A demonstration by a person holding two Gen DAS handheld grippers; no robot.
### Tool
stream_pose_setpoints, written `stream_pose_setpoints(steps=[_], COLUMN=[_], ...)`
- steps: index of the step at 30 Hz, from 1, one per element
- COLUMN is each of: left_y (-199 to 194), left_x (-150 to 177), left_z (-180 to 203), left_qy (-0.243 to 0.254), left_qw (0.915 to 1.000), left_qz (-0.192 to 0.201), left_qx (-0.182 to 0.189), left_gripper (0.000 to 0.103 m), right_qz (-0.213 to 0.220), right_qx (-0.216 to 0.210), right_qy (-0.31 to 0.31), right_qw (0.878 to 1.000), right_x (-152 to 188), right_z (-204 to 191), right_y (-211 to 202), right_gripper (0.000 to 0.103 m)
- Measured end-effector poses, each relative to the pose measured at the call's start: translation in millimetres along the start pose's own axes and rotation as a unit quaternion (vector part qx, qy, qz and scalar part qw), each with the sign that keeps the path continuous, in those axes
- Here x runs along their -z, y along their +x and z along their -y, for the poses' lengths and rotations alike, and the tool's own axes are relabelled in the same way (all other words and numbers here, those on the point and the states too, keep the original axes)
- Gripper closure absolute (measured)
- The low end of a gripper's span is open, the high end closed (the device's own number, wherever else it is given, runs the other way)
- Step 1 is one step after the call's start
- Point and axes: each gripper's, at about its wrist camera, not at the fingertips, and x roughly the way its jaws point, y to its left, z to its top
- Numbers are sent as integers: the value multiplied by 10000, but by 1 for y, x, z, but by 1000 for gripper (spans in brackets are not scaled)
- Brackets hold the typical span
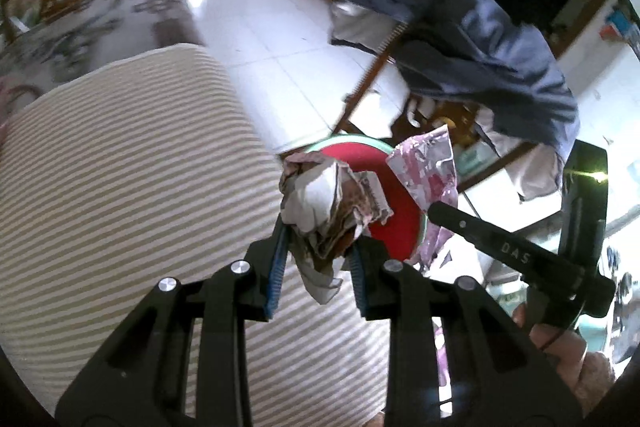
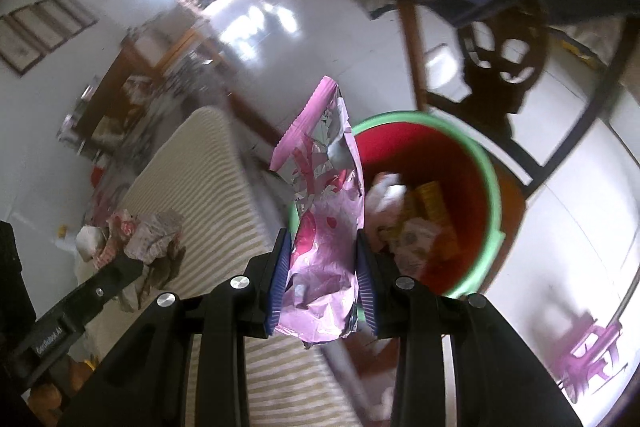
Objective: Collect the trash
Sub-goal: 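Carry paper ball and foil wrapper over the red bin and open both tools, then grasp the clear plastic bottle with the left tool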
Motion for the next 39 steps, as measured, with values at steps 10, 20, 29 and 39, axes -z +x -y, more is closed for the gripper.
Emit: stream_pose_setpoints(steps=[10, 20, 29, 39], left_y=[41, 55, 27, -61], left_x=[-15, -24, -24, -3], left_z=[44, 51, -12, -208], left_qy=[345, 183, 342, -78], left_qw=[9989, 9993, 9946, 9516], left_qz=[-299, -283, 94, 23], left_qx=[124, 162, -980, -3071], left_gripper=[76, 33, 26, 26], right_qz=[108, 128, -58, -538], right_qx=[119, -22, -164, -533], right_qy=[362, 668, 605, -45], right_qw=[9992, 9977, 9980, 9971], right_x=[-15, -25, -29, -13], right_z=[48, 69, 55, -26], right_y=[-8, -4, 10, 45], right_gripper=[71, 37, 37, 36])
